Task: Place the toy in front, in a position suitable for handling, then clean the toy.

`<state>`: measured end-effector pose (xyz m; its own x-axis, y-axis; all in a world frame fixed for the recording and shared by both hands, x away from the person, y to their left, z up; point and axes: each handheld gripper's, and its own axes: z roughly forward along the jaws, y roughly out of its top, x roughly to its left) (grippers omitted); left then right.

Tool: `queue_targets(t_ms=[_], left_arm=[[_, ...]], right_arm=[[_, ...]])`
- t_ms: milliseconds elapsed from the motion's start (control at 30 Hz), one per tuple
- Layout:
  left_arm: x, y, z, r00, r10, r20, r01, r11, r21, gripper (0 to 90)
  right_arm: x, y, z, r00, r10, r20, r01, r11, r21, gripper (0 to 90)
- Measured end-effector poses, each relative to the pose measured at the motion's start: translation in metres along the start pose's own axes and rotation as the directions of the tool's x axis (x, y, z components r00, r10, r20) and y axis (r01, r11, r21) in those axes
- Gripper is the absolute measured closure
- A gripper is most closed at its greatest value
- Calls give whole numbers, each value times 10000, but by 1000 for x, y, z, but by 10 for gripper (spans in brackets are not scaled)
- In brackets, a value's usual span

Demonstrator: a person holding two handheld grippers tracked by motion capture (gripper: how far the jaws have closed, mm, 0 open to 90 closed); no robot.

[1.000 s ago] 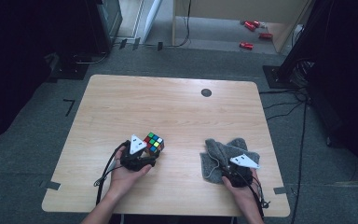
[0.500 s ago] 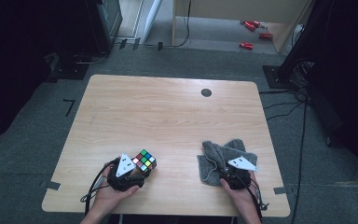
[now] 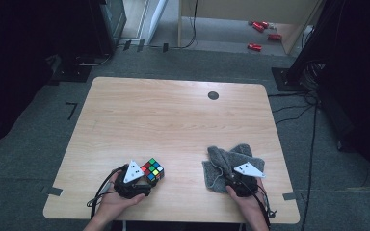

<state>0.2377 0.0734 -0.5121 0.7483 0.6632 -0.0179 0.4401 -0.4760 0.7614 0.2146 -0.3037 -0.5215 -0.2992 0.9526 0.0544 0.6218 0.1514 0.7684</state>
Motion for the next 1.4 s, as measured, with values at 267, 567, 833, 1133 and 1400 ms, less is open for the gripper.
queue_targets(t_ms=[267, 567, 833, 1133, 1400], left_arm=[[-1, -1, 0, 10000, 75, 22, -75, 10000, -10, 342], [2, -2, 0, 9993, -304, -203, 309, 9992, 236, 227], [0, -1, 5, 9985, -253, -492, 290, 9967, 756, 144], [-1, -1, 7, 9981, -160, -595, 212, 9959, 881, 171], [-8, 2, 10, 9979, 7, -644, 41, 9973, 737, 214]], right_arm=[[0, 1, -1, 10000, -25, -67, 24, 10000, -89, 582], [8, 5, -16, 9981, 139, 594, -106, 9984, -560, 263], [10, 1, -5, 9967, 325, 747, -338, 9993, 166, 268], [9, -1, -1, 9971, 230, 722, -258, 9990, 375, 333], [10, -2, -1, 9968, 244, 767, -252, 9996, 101, 565]])
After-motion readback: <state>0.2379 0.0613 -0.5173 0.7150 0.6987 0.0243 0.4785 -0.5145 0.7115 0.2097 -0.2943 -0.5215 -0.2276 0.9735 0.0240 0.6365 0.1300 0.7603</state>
